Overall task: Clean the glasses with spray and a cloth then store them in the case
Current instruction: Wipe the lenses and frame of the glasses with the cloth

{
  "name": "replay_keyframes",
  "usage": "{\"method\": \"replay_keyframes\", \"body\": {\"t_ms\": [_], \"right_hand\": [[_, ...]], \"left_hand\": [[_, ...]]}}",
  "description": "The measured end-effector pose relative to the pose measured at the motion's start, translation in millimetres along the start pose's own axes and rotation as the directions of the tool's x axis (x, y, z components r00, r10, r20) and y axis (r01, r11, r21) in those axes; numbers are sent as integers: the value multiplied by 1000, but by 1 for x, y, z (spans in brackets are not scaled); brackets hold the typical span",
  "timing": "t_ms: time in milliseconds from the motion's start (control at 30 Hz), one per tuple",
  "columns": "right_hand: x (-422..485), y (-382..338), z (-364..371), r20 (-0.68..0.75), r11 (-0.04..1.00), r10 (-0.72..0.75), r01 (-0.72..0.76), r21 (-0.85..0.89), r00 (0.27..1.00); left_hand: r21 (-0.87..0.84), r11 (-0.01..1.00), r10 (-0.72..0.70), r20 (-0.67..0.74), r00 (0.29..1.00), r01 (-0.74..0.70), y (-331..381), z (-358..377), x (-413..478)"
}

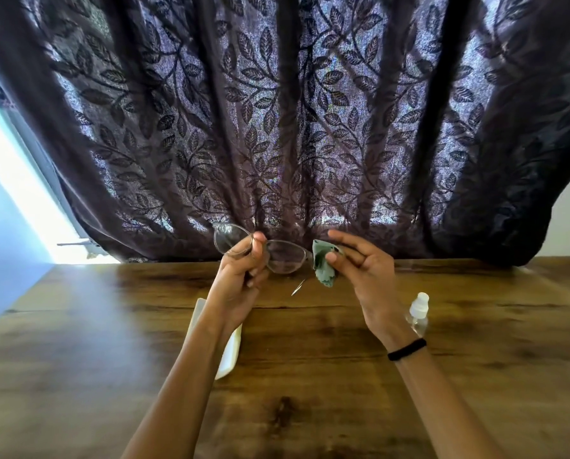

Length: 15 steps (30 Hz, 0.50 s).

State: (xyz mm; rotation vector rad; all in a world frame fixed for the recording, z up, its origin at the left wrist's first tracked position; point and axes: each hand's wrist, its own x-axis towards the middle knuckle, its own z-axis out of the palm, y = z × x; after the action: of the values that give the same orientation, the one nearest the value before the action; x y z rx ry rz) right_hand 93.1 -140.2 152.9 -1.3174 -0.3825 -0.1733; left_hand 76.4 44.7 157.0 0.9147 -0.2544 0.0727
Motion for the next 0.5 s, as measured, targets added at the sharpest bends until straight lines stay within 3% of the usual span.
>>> {"method": "replay_keyframes", "body": {"t_ms": [367,500], "right_hand": [[-2,-13,24,132,988,-151,155,-18,980],[-3,-9,21,139,996,-88,87,18,986]], "left_hand": [[-248,969,-6,-27,1000,-1,-1,19,0],[-345,938,-8,-76,997,-19,1,26,-1]]}}
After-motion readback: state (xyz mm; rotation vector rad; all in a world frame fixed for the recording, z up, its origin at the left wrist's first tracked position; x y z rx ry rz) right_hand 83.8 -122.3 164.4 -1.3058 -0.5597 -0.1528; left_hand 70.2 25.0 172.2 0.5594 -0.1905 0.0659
